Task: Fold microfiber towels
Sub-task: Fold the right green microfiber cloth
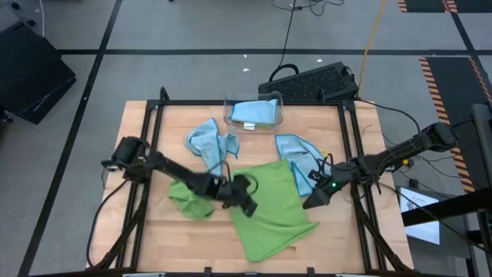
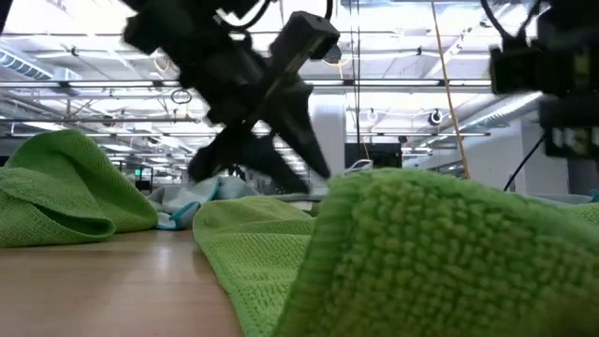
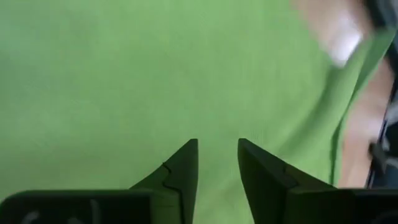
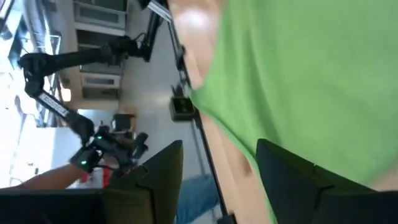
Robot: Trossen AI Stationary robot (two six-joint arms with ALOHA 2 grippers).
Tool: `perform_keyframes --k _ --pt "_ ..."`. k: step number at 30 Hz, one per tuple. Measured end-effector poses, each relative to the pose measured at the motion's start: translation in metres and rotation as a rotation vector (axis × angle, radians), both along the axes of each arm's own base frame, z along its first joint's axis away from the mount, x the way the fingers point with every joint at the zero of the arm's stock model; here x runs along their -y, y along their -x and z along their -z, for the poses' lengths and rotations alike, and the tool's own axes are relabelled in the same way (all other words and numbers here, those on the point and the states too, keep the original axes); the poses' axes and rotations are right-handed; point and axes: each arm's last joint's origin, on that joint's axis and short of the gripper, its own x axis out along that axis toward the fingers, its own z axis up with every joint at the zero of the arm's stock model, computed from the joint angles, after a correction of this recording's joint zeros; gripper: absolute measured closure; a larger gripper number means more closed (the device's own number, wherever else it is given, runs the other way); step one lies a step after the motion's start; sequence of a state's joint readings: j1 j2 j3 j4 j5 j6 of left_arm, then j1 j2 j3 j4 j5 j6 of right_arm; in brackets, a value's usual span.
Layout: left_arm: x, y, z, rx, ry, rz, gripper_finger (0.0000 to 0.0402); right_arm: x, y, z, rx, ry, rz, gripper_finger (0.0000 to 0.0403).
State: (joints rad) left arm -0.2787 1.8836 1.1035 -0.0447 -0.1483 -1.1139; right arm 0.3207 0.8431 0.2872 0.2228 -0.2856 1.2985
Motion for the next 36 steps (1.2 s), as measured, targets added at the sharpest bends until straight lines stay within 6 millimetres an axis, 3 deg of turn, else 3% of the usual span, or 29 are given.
perform_keyframes --k 4,7,12,19,28,36 --pt "-0.039 0.006 -0.034 -0.014 -0.211 0.005 0.0311 -0.002 -0.019 -0.025 0.024 0.128 -0.003 0.0218" --pt "-0.073 0.018 -0.05 -0.103 -0.362 0.028 0.0315 -0.002 -0.037 -0.034 0.016 0.208 0.01 0.0225" --pt "-0.129 0.033 -0.049 -0.241 -0.289 0.174 0.0316 -0.001 -0.064 -0.032 -0.03 0.238 0.04 0.0236" --pt "-0.174 0.039 -0.045 -0.217 -0.264 0.322 0.0315 -0.011 -0.104 -0.027 -0.056 0.274 0.037 0.0249" --pt "-0.186 0.062 -0.017 -0.248 -0.176 0.42 0.0316 -0.038 -0.143 0.013 -0.11 0.304 0.049 0.0312" --pt "-0.16 0.069 0.001 -0.261 -0.184 0.58 0.0315 -0.048 -0.155 0.043 -0.215 0.261 0.064 0.0381"
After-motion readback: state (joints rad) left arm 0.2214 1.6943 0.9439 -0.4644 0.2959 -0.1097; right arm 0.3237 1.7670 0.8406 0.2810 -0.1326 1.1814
